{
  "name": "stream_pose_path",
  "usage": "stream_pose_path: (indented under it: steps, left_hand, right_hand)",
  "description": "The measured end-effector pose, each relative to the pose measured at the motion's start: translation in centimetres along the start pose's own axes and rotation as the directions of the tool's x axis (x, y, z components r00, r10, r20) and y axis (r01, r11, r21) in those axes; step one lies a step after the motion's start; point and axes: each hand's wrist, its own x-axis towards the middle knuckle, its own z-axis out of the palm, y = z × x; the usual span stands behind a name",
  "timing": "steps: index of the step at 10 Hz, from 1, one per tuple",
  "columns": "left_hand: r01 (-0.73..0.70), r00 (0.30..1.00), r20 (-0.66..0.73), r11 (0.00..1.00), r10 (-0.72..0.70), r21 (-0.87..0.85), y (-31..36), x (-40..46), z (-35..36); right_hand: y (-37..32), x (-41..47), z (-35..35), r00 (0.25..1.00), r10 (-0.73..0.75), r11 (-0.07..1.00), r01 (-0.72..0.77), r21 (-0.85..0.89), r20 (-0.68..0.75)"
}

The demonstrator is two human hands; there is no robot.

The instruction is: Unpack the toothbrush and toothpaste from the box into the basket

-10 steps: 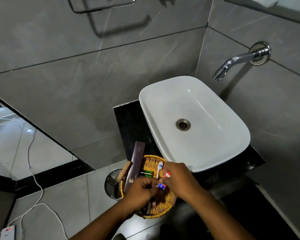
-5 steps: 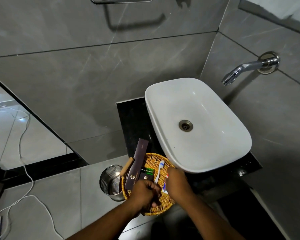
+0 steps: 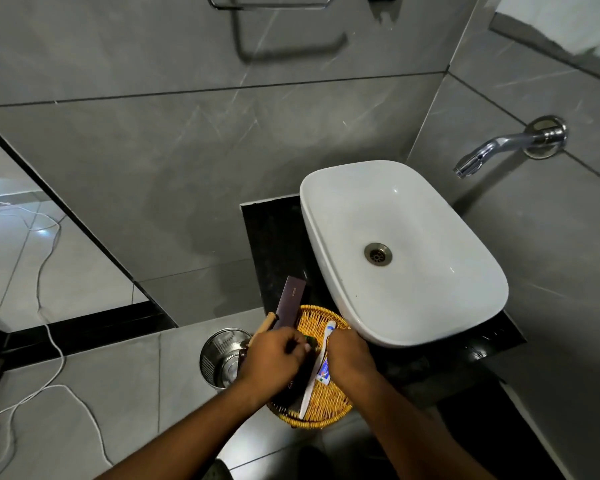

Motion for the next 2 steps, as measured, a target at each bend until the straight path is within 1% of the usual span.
stream_pose_path:
  steps: [1, 2]
  left_hand:
    - [-0.018, 0.997, -0.076, 0.998, 0.022, 0.052, 0.0, 0.9, -3.4]
    - [-0.071, 0.978, -0.187, 0.988, 0.096, 0.138, 0.4, 1.5, -6.7]
  right_hand:
    - [-0.3, -1.4, -0.9, 0.994, -0.104, 0.989, 0.102, -0.111, -0.013]
    - [-0.9, -3.2, -2.6, 0.978, -0.189, 0.978, 0.179, -0.110, -0.086]
